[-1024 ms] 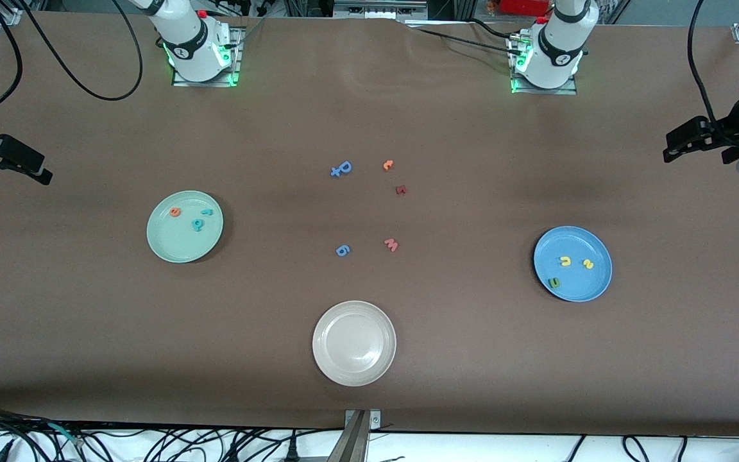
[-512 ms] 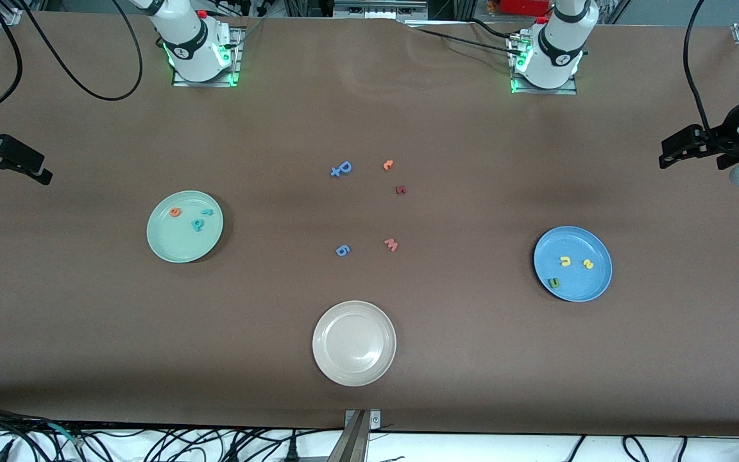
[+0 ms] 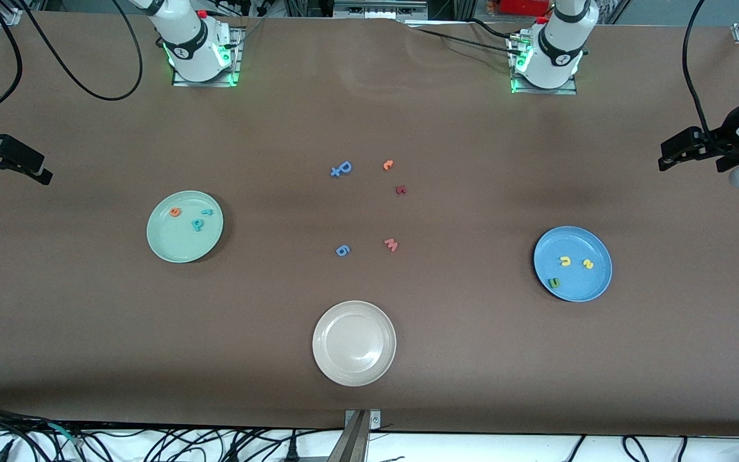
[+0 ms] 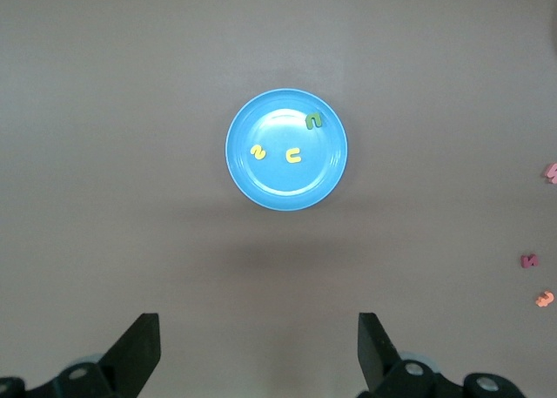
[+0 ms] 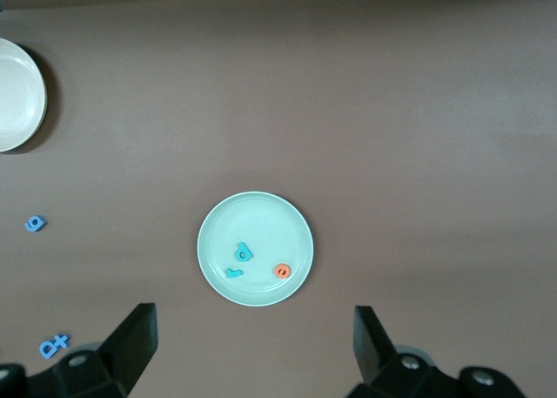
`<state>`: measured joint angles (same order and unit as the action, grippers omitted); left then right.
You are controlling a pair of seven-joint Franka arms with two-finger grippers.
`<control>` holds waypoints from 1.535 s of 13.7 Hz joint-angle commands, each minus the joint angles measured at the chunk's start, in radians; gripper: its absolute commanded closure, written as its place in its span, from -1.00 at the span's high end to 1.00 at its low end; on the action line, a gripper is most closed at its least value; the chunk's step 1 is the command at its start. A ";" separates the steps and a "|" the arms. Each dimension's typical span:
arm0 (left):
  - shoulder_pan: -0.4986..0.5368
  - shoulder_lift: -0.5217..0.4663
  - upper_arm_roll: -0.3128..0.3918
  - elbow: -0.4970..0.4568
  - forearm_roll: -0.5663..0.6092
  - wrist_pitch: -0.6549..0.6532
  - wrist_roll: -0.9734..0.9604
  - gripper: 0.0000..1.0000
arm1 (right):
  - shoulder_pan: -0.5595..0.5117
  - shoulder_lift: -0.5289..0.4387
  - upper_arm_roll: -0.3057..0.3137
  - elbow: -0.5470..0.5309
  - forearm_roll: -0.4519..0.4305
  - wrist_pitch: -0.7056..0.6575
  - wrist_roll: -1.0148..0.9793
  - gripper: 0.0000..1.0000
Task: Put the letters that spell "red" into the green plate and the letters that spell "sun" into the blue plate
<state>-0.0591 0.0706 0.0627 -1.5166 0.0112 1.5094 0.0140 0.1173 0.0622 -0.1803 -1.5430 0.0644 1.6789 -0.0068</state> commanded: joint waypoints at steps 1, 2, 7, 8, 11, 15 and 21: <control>-0.008 0.009 0.008 0.016 -0.014 0.005 -0.005 1.00 | -0.008 0.002 0.004 0.012 -0.005 -0.015 -0.010 1.00; -0.008 0.009 0.009 0.016 -0.016 0.005 -0.005 1.00 | -0.008 0.001 0.004 0.012 -0.003 -0.015 -0.010 1.00; -0.010 0.012 0.008 0.018 -0.019 0.006 -0.005 1.00 | -0.010 0.001 0.004 0.012 -0.003 -0.015 -0.010 1.00; -0.010 0.012 0.008 0.018 -0.020 0.006 -0.005 1.00 | -0.010 0.001 0.004 0.012 -0.003 -0.015 -0.010 1.00; -0.010 0.020 0.008 0.018 -0.019 0.011 -0.002 1.00 | -0.008 0.001 0.004 0.012 -0.003 -0.015 -0.010 1.00; -0.015 0.034 0.008 0.048 -0.023 0.015 0.007 1.00 | -0.008 0.001 0.004 0.012 -0.003 -0.015 -0.010 1.00; -0.010 0.035 0.008 0.055 -0.033 0.015 0.032 1.00 | -0.027 0.001 0.002 0.014 -0.002 -0.005 -0.010 1.00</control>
<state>-0.0675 0.0890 0.0620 -1.4934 0.0107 1.5317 0.0186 0.1102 0.0625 -0.1830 -1.5429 0.0645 1.6787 -0.0068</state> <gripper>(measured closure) 0.000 0.000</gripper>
